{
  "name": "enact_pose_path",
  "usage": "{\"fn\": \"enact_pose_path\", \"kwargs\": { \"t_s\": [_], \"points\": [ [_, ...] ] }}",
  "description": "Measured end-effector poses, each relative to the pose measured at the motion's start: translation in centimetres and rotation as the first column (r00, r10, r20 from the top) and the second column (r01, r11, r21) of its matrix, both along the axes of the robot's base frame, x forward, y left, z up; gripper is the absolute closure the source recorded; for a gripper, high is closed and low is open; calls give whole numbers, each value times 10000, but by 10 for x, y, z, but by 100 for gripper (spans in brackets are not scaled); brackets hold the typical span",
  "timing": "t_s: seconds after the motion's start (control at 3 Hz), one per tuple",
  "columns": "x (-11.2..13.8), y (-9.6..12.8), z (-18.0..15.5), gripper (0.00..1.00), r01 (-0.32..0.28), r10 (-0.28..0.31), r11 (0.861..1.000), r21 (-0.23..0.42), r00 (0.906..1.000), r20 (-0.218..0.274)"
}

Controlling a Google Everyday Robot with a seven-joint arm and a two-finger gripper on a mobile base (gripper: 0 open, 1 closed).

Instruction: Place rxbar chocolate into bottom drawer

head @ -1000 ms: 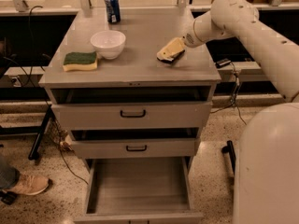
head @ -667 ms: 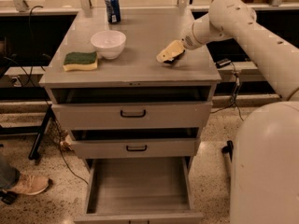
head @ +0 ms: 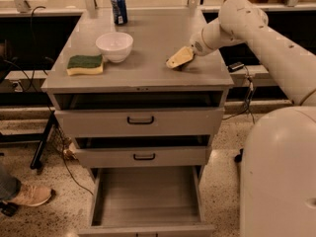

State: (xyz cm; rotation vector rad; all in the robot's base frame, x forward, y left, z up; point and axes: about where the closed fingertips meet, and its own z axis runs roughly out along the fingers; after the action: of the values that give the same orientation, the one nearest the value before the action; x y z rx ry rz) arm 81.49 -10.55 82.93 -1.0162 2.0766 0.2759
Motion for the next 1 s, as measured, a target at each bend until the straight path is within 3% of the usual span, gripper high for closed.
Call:
{"fn": "enact_pose_path", "kwargs": {
  "t_s": [1.0],
  "points": [
    [-5, -1, -5, 89, -117, 114, 9998, -157, 9997, -194]
  ]
}}
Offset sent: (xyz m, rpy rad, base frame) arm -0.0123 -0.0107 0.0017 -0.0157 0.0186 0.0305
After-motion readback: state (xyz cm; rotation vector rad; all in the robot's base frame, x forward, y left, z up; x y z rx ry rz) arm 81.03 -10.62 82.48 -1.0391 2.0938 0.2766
